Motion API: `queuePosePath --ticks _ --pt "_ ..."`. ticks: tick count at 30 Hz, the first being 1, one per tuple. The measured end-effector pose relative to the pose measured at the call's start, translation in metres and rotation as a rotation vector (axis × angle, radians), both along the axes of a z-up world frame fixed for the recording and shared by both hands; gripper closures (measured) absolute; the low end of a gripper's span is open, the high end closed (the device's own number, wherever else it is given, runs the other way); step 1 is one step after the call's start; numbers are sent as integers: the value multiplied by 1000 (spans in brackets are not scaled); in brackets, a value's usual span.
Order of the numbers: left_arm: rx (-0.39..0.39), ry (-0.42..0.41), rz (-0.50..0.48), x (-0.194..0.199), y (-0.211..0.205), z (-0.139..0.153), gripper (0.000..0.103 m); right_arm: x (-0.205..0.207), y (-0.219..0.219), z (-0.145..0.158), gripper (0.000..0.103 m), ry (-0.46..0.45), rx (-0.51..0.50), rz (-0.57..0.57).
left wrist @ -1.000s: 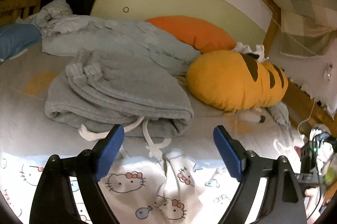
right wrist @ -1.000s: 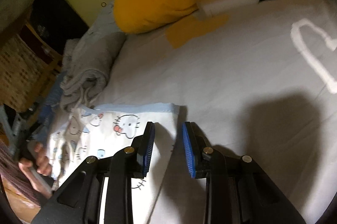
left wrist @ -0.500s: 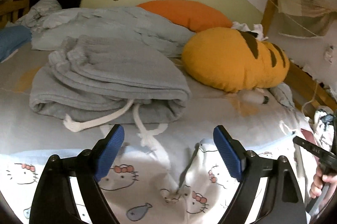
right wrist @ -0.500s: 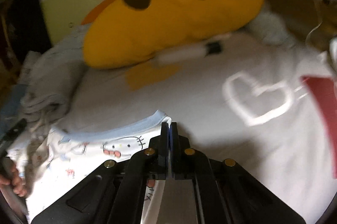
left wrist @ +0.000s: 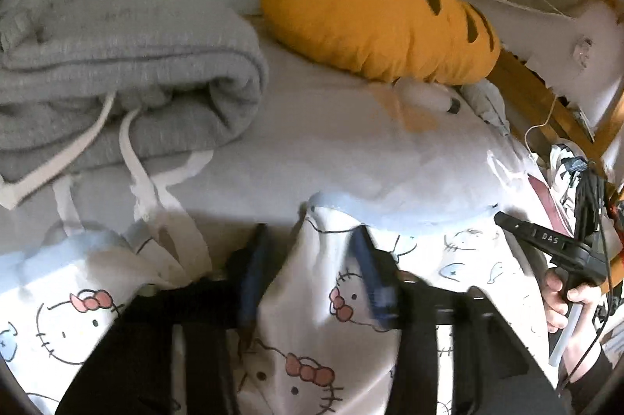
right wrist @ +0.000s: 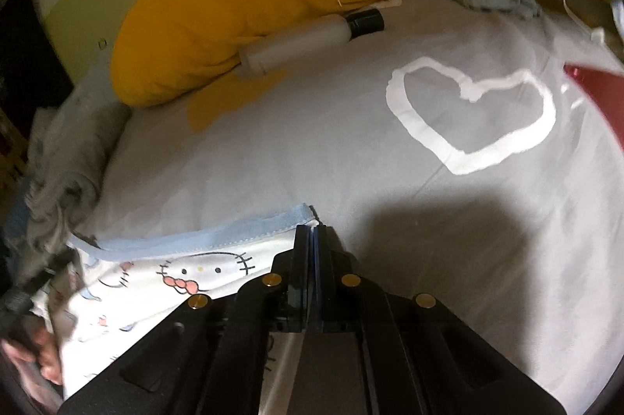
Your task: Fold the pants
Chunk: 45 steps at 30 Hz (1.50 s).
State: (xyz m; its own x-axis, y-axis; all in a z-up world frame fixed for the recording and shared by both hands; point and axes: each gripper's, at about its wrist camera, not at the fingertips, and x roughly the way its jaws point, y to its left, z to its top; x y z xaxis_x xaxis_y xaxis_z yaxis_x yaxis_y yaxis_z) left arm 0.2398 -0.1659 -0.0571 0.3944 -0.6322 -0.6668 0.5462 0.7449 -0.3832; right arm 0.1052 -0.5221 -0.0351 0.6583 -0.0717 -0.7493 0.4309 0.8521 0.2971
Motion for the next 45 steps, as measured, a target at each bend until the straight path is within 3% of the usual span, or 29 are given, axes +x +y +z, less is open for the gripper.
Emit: queuePosePath --ticks 1,3,8,11,12,15,16,19,22,23,24,25,27,29,32,37,41,43,45 --pt "-16 -2 7 0 3 2 87 0 -1 -1 103 -4 9 0" --pt "-33 -30 62 -1 11 7 99 1 2 1 103 -1 -3 0" --pt "-71 -90 212 0 38 18 103 1 11 3 103 16 -80 4" --pt "-121 -48 180 4 45 17 103 0 3 1 103 4 -42 4" --pt "-143 -18 137 6 43 15 99 1 0 0 103 -2 -19 4" --pt "-247 101 18 9 36 5 69 -1 -3 -1 103 -11 12 7" --pt "-257 120 6 9 33 3 68 -1 -4 -1 103 -12 14 8" --pt "-167 104 14 7 22 0 62 0 -2 -1 102 -11 7 11" --pt "-147 110 11 5 17 -2 63 -1 -3 -1 101 -16 16 14" --pt "-151 107 13 4 17 -1 70 -1 -5 -1 101 -18 22 14" --pt "-156 109 12 4 16 -1 95 -1 -5 -1 101 -20 25 16" --pt "-161 109 11 5 18 1 100 -1 -5 -1 101 -21 24 20" --pt "-168 61 51 2 22 9 100 -4 1 7 101 -29 -6 36" --pt "-172 -11 100 -3 36 17 100 -9 15 28 101 -93 -70 82" --pt "-124 -121 166 -8 41 29 100 -11 35 50 101 -137 -175 119" --pt "-28 -78 168 2 29 14 100 3 36 25 101 -36 -218 98" --pt "-30 -38 162 8 30 8 99 9 14 6 101 13 -93 81" --pt "-30 -35 166 7 33 7 94 6 4 3 101 -12 -24 73" --pt "-20 -58 171 3 32 11 88 4 3 1 101 -10 -19 63"
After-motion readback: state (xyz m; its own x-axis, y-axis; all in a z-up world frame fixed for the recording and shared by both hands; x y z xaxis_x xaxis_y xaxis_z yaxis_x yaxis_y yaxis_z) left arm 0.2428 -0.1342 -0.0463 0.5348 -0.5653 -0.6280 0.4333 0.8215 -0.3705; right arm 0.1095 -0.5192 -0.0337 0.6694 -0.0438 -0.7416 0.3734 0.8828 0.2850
